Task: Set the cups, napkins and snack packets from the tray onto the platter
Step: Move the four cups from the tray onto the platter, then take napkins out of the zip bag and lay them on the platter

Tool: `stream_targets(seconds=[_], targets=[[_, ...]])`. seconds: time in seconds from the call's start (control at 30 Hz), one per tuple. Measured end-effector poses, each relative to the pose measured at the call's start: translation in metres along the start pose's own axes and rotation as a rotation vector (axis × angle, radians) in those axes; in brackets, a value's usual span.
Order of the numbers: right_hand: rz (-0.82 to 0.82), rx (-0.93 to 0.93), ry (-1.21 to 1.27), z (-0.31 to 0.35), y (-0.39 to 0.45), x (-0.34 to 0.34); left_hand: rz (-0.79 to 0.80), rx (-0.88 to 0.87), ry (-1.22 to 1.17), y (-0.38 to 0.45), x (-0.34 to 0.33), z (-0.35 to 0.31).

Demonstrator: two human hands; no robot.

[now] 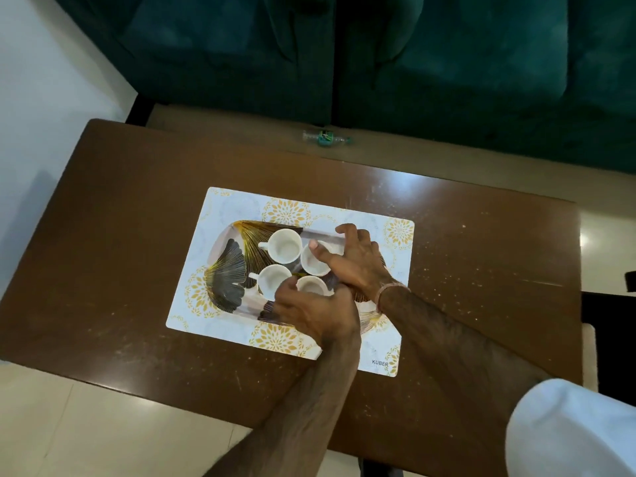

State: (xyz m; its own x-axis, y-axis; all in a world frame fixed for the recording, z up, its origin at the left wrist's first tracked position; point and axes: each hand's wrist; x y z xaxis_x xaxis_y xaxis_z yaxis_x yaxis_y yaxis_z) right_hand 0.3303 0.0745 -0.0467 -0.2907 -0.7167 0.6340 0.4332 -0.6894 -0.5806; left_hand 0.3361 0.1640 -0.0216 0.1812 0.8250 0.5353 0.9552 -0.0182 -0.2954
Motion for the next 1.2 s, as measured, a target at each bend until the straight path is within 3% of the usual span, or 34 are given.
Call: stream_targets(seconds=[0.13,0.3,0.53,0.9,1.2], targets=[[-0.086,-0.027,0.073,-0.024,-0.011,0.029,0.065,-0.273,0.026,-0.019,-0.009,-0.021],[-0.247,-0.052,0.038,-0.078,-0.032,0.08,0.478,-0.421,0.065,-0.052,-0.041,-0.033],[-0.329,-0.104,-0.016,-0.185,-0.07,0.149,0.945,-0.567,0.25,-0.125,-0.101,-0.045],[-0.572,-0.332,0.058,-0.364,-0.141,0.225,1.239,-0.77,0.41,-0.284,-0.192,-0.025],[-0.65,-0.545,0.16,-0.496,-0.204,0.23,1.469,-1.009,0.557,-0.409,-0.239,0.025]])
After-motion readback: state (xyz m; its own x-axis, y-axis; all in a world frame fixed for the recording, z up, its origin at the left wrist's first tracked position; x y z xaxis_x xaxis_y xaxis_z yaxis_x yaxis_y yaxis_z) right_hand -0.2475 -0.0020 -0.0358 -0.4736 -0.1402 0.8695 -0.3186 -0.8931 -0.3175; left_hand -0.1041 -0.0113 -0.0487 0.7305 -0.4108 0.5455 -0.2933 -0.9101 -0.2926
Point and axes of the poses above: each hand's wrist, its own y-axis towards the middle knuckle, its own x-axis out of the back of the hand, z = x × y, and after that the axes turned 8 degrees about -y, right-handed
